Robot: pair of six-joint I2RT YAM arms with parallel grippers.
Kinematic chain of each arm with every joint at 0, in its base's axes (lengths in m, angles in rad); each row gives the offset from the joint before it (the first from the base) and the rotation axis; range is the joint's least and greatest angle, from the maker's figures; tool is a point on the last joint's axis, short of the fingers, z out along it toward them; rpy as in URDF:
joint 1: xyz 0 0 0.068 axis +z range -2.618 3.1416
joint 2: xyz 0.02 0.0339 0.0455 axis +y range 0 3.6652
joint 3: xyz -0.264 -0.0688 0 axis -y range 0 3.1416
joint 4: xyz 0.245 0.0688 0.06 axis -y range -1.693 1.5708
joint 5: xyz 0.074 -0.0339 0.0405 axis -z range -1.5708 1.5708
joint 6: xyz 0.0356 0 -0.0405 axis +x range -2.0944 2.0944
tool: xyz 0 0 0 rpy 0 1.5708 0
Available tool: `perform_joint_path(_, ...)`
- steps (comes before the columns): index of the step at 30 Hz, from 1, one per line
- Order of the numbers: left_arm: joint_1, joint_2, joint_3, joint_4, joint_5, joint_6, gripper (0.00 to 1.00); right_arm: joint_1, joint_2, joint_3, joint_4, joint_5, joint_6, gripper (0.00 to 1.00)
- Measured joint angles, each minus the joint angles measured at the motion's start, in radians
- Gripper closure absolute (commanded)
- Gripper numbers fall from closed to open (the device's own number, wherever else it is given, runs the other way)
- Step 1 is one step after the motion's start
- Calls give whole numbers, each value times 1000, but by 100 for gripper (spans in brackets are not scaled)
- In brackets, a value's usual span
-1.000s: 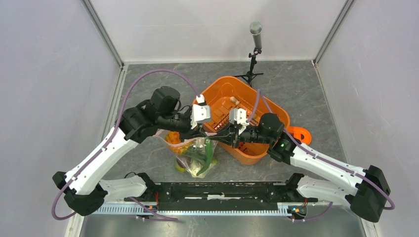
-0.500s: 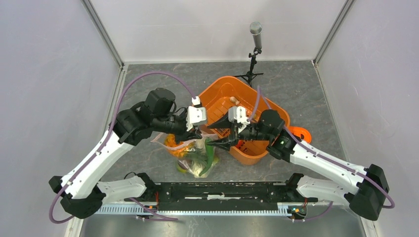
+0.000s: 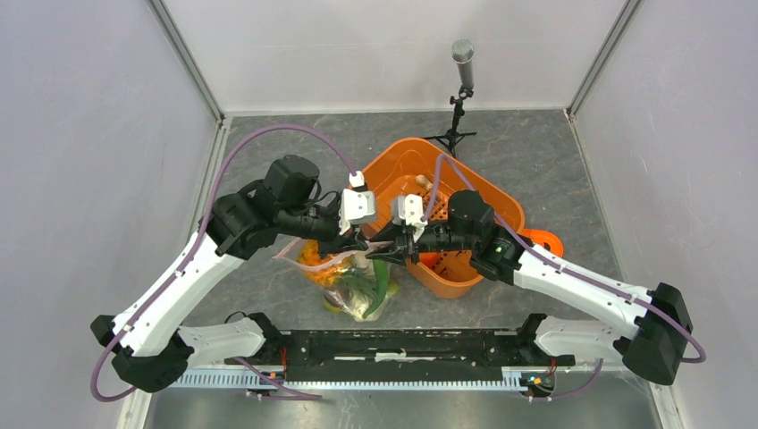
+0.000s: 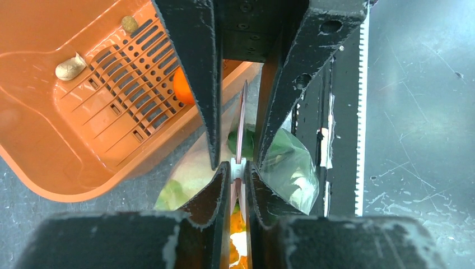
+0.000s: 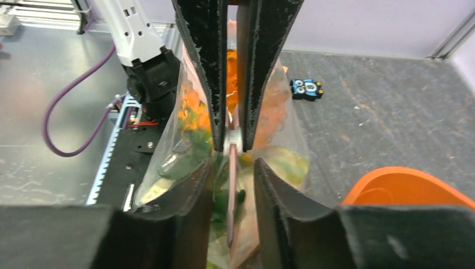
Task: Place the food in the zip-top bag and seal the zipper
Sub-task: Zip the zipper food storage bag at the center of the board.
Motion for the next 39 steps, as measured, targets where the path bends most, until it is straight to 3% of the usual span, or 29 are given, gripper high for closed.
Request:
perform_joint_path(2,0,0,0,0,0,0,98,0,1,6,-19,1,-8,72)
perform_joint_path(6,0,0,0,0,0,0,98,5,1,11,-23,1,-9,68)
perform_joint_path(10,0,0,0,0,0,0,98,5,2,13,-18,1,-7,98)
perform_joint_path(11,0,0,0,0,0,0,98,5,4,15,-18,1,-8,100)
perform_joint_path(21,0,-15,-5,-2,-68,0,98,11,1,13,-15,87,0,100)
perform_joint_path(39,-3,-245,-148,6,-289,-35,98,27,-92,-93,93,278,99,100)
